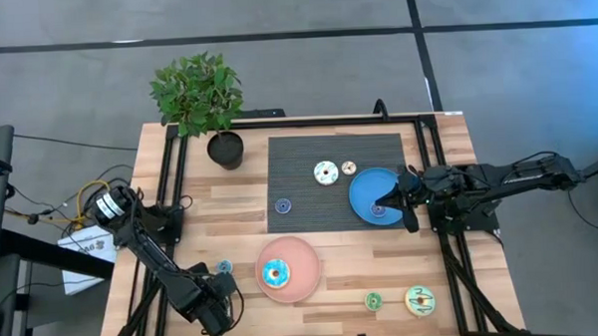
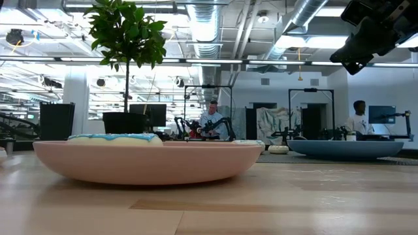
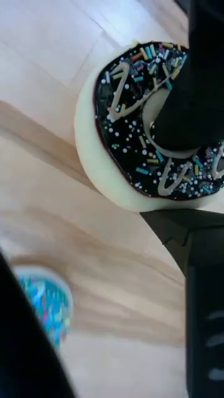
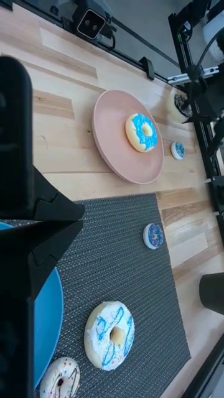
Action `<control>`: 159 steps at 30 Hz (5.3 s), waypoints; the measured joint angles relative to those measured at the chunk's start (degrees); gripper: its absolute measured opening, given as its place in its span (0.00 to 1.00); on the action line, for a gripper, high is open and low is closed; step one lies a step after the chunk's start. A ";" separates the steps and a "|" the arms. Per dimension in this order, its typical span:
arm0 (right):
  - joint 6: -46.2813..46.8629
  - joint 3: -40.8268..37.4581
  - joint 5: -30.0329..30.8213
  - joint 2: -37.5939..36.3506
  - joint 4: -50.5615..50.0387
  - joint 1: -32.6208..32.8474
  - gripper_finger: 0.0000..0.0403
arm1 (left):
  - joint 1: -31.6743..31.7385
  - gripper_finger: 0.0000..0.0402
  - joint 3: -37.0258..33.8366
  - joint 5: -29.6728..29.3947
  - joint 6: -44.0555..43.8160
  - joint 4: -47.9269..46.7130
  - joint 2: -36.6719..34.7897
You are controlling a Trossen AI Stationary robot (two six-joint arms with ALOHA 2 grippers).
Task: Pick & Place donuts
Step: Put the large black donut onto the light orange plate, then put the small green donut onto the blue plate
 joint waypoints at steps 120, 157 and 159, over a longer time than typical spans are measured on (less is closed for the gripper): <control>0.04 0.00 0.02 0.02 1.97 0.00 0.00 | 39.77 0.49 23.09 2.87 34.14 -7.23 13.63; 4.52 0.00 0.35 0.13 2.21 0.01 0.00 | 37.47 0.02 3.41 -16.85 43.63 1.82 -11.44; 4.52 0.00 0.35 0.43 2.23 0.00 0.00 | 36.36 0.00 -1.92 -16.72 43.69 7.52 -15.96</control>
